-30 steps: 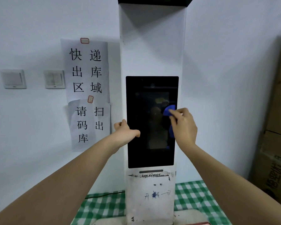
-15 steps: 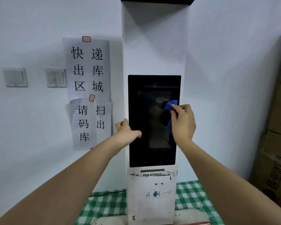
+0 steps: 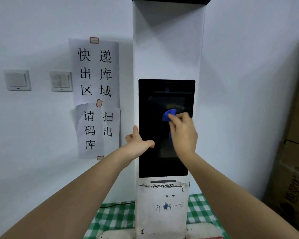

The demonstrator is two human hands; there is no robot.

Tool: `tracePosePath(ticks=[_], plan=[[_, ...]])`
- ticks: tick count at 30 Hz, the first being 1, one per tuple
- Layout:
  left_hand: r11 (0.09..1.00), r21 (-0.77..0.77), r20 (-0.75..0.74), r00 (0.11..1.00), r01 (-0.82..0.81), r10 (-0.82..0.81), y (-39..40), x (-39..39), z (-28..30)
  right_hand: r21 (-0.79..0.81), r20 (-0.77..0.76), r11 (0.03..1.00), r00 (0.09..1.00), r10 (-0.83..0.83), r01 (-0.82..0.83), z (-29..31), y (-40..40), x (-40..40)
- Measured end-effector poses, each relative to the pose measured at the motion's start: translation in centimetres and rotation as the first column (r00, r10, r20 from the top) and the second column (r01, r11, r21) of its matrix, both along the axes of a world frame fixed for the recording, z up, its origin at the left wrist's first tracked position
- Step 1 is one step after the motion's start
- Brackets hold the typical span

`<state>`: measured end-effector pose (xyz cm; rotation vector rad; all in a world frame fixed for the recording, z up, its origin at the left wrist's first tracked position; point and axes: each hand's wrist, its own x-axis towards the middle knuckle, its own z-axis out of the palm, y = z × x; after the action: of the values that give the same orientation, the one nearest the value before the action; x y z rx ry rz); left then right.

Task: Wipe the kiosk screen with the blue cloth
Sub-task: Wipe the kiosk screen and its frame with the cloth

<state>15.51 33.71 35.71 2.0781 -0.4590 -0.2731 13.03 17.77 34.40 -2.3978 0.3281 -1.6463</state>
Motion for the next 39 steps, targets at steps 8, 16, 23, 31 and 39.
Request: tracePosePath(ticks=[8, 16, 23, 31, 39], plan=[[0.997, -0.083, -0.016, 1.000, -0.005, 0.004, 0.0, 0.6, -0.4, -0.118, -0.008, 0.991, 0.998, -0.061, 0.059, 1.5, -0.7, 0.2], [0.998, -0.067, -0.033, 0.999, 0.018, -0.020, 0.2, 0.7, -0.4, -0.581, -0.174, 0.812, 0.983, -0.061, -0.052, -0.3, 0.0, 0.7], [0.998, 0.021, -0.009, 0.998, 0.060, -0.060, 0.9, 0.9, -0.5, -0.274, 0.025, 0.960, 0.998, -0.053, 0.058, 0.5, 1.6, 1.7], [0.997, 0.038, 0.003, 0.998, 0.070, -0.070, 1.1, 1.2, -0.7, -0.530, -0.081, 0.848, 0.994, -0.066, 0.013, 1.4, 0.7, 1.5], [0.996, 0.040, 0.006, 0.997, 0.076, -0.076, 1.4, 1.5, -1.0, -0.647, -0.143, 0.758, 0.990, -0.014, -0.083, -0.7, 2.1, 2.0]])
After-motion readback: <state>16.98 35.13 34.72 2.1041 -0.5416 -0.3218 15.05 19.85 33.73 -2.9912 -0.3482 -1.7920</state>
